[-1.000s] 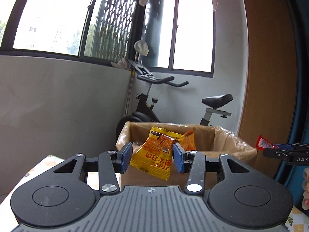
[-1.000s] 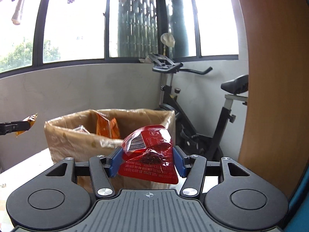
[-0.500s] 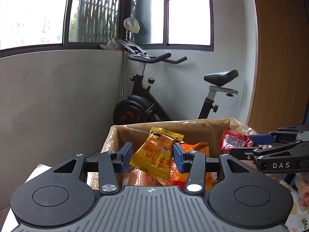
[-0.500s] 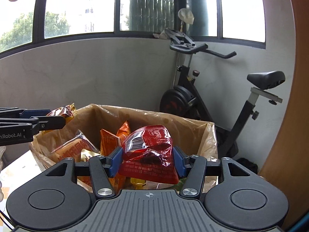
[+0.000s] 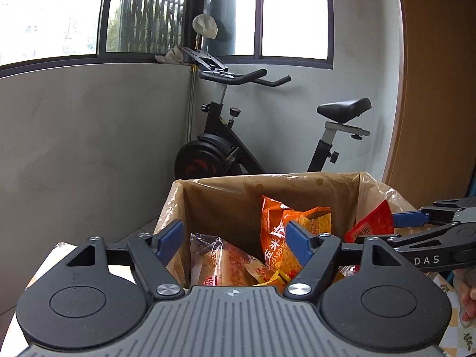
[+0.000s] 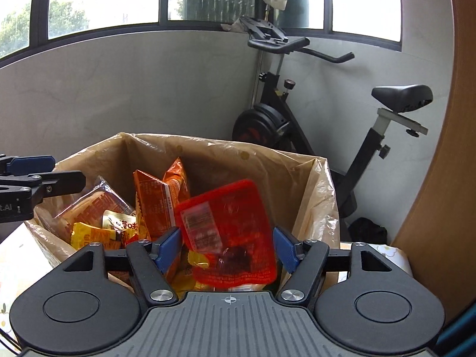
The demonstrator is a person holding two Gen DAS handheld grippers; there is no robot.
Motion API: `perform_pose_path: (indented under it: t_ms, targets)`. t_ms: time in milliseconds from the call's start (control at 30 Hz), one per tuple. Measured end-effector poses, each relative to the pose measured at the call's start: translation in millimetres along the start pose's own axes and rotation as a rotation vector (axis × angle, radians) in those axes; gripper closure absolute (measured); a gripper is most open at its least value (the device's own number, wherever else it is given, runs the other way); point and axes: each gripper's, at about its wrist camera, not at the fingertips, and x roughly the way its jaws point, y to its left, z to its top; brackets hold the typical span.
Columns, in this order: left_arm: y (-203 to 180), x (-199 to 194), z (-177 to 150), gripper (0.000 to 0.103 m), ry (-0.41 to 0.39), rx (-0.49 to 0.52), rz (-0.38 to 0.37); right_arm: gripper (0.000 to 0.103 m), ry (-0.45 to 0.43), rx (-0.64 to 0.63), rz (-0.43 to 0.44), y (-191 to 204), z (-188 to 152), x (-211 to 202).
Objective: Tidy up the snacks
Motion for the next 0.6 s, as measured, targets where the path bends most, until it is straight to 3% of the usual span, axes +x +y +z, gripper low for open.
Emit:
perform_pose_path:
  t_ms: [67,233,433,600]
  targets:
    - [2,-7,3,0.012,-0.012,-0.008,0.012,0.024,-0.013,0.007,0.002,-1,2,-6]
    - [1,-30,12,0.009,-0.021,0.010,0.048,0.006,-0.053,0.020,-0.004,2,6,-30]
    - [-3,-64,19,0.007,-0.034,0.027,0.101,0.000,-0.104,0.052,0.001,10,8,-70]
    - [-12,-98,23,0.006,-0.081,0.078,0.189,0.000,-0.154,0.049,-0.020,22,6,-105]
